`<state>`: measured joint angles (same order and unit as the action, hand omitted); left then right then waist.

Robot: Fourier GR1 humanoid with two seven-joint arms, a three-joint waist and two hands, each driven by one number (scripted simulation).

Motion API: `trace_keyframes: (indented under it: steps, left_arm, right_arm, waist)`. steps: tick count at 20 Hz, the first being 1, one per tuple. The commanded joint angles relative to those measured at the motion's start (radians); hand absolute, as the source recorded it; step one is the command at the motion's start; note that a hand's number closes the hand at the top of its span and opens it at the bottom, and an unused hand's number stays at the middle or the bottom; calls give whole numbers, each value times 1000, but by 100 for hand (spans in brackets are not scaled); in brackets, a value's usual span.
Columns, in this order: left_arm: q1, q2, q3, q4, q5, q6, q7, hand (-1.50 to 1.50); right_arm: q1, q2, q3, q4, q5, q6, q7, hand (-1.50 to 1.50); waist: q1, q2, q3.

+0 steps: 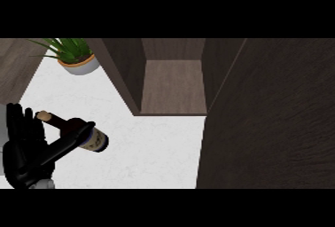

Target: Pick up the wine, place it into the cabinet and close the cabinet

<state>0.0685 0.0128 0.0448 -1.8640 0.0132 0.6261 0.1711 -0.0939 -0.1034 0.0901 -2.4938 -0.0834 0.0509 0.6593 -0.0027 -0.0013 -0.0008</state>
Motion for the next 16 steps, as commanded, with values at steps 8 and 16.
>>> trace_keyframes:
  steps: [8, 16]
  left_arm:
    - [30, -13, -2, 144, 112, -76, -175, -150]
    - [53, -13, 11, 268, 241, -118, -356, -150]
  right_arm:
    - [48, 8, -17, -90, -81, 27, -12, -150]
    - [23, 7, -2, -130, -37, 4, 55, -150]
  waist:
    - [1, 0, 1]
    - [1, 0, 0]
